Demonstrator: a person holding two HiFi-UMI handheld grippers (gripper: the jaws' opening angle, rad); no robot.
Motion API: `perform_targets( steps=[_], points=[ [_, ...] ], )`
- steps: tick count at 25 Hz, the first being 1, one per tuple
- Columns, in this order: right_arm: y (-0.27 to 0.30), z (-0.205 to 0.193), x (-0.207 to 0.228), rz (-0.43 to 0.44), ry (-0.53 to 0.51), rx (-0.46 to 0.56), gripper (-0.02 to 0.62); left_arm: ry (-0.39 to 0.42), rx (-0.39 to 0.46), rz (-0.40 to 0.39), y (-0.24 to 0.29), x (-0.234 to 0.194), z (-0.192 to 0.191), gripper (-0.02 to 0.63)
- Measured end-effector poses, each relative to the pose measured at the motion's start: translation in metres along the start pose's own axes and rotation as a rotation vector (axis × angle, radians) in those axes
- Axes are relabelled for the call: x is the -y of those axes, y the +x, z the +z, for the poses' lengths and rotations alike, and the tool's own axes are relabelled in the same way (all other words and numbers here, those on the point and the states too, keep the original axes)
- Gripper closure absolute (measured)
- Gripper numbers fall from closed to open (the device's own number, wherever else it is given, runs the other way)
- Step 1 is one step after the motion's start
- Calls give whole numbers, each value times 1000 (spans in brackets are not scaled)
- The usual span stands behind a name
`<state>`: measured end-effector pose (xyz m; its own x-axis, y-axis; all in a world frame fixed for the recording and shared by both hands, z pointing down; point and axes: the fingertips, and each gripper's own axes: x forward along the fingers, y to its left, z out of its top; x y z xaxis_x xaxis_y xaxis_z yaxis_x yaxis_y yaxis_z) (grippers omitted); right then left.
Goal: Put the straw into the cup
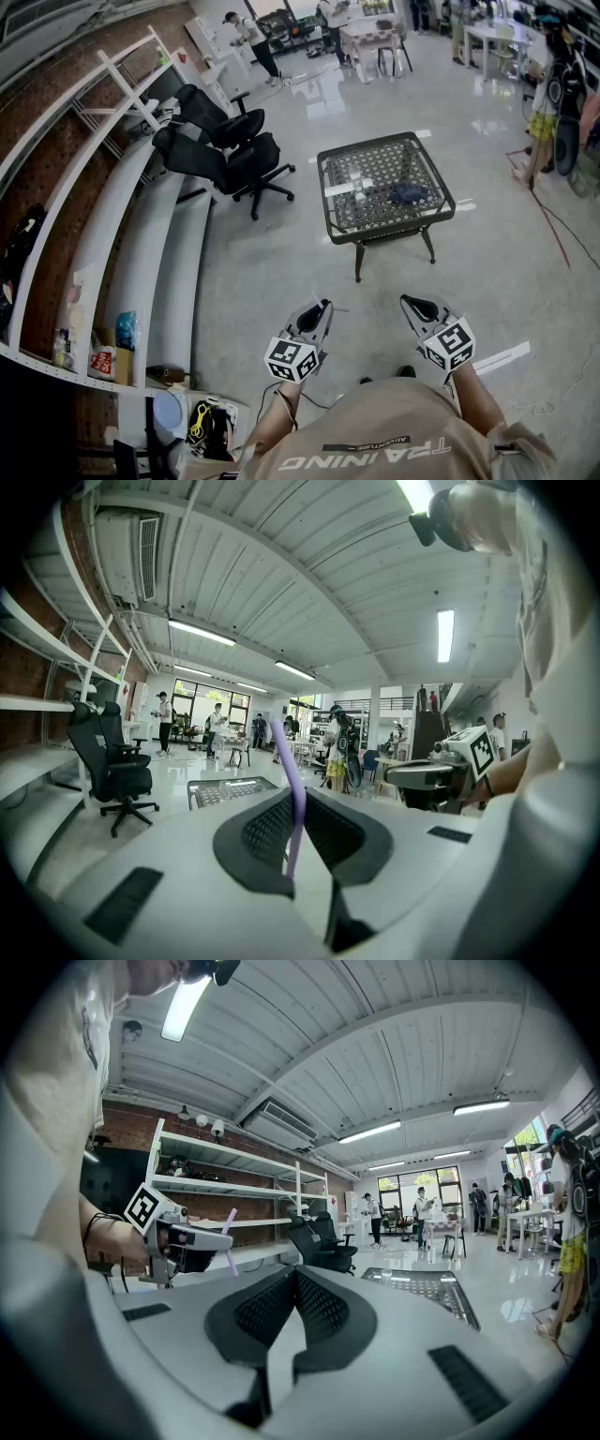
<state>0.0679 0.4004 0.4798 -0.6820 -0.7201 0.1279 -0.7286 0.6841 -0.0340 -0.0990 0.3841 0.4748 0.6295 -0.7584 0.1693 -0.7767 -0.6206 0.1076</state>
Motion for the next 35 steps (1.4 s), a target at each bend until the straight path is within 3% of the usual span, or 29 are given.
perform_targets(
  steps=[8, 17, 27, 35],
  points=[
    [-1, -6, -1, -11, -5, -2, 578, 2, 7, 8, 5, -9, -4, 563],
    [-4, 0, 2, -29, 56, 34, 578, -9, -5, -17, 2, 1, -5, 563],
    [21, -21, -17, -8, 85, 17, 578, -10, 20, 8, -21, -27, -17, 563],
    [42, -32, -8, -16, 60, -48, 578, -47, -28, 11, -2, -54, -34, 563]
  ],
)
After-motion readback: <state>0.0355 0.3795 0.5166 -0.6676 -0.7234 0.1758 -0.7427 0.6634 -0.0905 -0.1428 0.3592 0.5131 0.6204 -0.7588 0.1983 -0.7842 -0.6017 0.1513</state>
